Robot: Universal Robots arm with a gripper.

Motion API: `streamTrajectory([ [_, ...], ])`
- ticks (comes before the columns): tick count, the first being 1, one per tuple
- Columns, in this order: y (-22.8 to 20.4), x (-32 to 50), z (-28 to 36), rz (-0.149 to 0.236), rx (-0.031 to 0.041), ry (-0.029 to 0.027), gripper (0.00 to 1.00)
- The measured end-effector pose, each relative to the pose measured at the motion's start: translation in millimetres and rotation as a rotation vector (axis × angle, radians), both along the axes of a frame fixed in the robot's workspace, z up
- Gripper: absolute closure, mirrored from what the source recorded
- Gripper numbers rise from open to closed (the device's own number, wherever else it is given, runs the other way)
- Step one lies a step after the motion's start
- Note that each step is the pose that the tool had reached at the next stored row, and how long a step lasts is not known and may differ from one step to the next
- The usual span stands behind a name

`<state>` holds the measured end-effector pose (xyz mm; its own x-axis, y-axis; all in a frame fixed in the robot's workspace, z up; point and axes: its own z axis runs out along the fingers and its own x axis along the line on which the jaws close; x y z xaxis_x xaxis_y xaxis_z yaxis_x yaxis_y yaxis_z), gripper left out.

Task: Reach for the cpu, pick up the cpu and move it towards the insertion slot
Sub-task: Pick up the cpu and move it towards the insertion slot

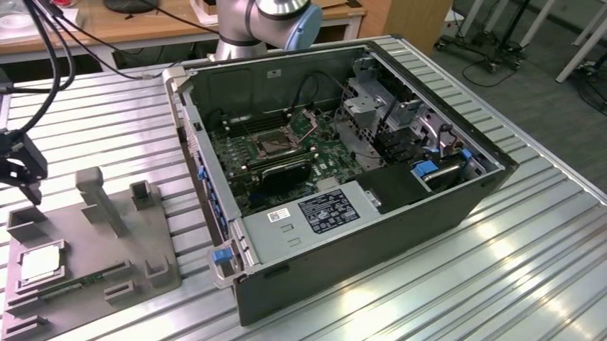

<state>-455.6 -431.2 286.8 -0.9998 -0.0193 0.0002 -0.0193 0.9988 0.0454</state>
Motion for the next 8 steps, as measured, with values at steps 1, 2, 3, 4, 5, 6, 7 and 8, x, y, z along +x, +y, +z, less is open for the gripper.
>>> streamTrajectory([
  [1,-1.2,-0.1,-1.7,0.0,-0.0001,0.0001,0.12],
  [2,-3.4,-0.1,-3.7,0.0,-0.0001,0.0001,0.12],
  [3,-5.6,-0.1,-5.6,0.0,0.0,0.0,0.12],
  [4,-7.7,-0.1,-7.4,0.0,0.0001,-0.0001,0.12],
  [5,-9.8,-0.1,-9.2,0.0,0.0001,0.0,0.12],
  [6,-11.8,-0.1,-11.0,0.0,0.0001,-0.0001,0.12],
  [7,-14.2,-0.1,-12.7,0.0,0.0,0.0,0.12],
  [8,-16.7,-0.2,-14.6,0.0,0.0003,0.0,0.12],
])
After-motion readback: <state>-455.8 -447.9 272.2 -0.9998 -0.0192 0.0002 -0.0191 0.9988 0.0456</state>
